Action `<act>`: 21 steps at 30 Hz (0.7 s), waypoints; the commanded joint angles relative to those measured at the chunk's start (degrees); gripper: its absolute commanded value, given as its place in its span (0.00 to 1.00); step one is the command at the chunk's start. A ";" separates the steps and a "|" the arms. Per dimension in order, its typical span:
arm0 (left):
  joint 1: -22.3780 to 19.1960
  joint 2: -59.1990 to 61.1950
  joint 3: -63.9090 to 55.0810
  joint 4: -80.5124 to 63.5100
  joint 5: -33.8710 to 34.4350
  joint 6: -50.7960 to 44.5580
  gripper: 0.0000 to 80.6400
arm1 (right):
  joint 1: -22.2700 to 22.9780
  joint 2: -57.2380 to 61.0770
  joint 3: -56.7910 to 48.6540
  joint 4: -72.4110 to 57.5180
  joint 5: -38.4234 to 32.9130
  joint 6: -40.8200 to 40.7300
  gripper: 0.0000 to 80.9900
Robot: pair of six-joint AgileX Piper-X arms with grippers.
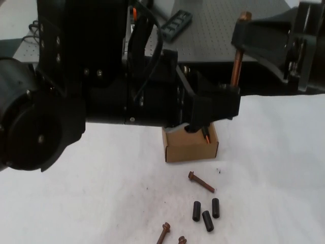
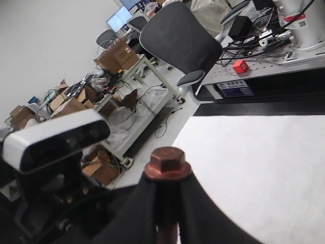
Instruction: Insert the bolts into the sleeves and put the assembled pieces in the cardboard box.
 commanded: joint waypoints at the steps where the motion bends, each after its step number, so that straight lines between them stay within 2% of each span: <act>1: -0.05 -0.73 -0.25 -1.33 -1.44 -0.52 0.01 | -0.15 -0.12 -0.62 1.07 -4.36 -0.68 0.02; 8: -0.05 -0.73 -0.25 -1.33 -1.90 -0.52 0.01 | -0.15 -0.12 -0.62 1.61 -5.50 -0.68 0.00; 9: -0.05 -0.73 -0.25 -1.33 -2.38 -0.52 0.01 | -0.15 0.00 -0.62 1.73 -6.81 -0.68 0.04; 10: -0.05 -0.73 -0.25 -1.33 -2.92 -0.07 0.01 | -0.15 0.00 -0.62 1.90 -8.20 -0.95 0.11; 13: -0.05 -0.73 -0.25 -1.54 -4.47 1.48 0.01 | -0.15 0.00 -0.62 2.04 -10.22 -1.53 0.48; 14: -0.05 -0.73 -0.25 -1.68 -5.16 2.24 0.01 | -0.15 0.00 -0.62 2.04 -10.21 -1.54 0.57; 15: -0.05 -0.73 -0.25 -1.82 -5.70 3.01 0.01 | -0.15 0.00 -0.62 2.04 -10.21 -1.29 0.59; 18: -0.05 -0.73 -0.25 -1.82 -9.12 4.56 0.01 | -1.13 -0.63 -0.62 2.04 -8.12 -1.06 0.55; 21: -0.05 -0.25 -0.25 -1.82 -15.23 1.60 0.01 | -3.50 -3.00 -0.62 4.15 -2.47 -1.06 0.55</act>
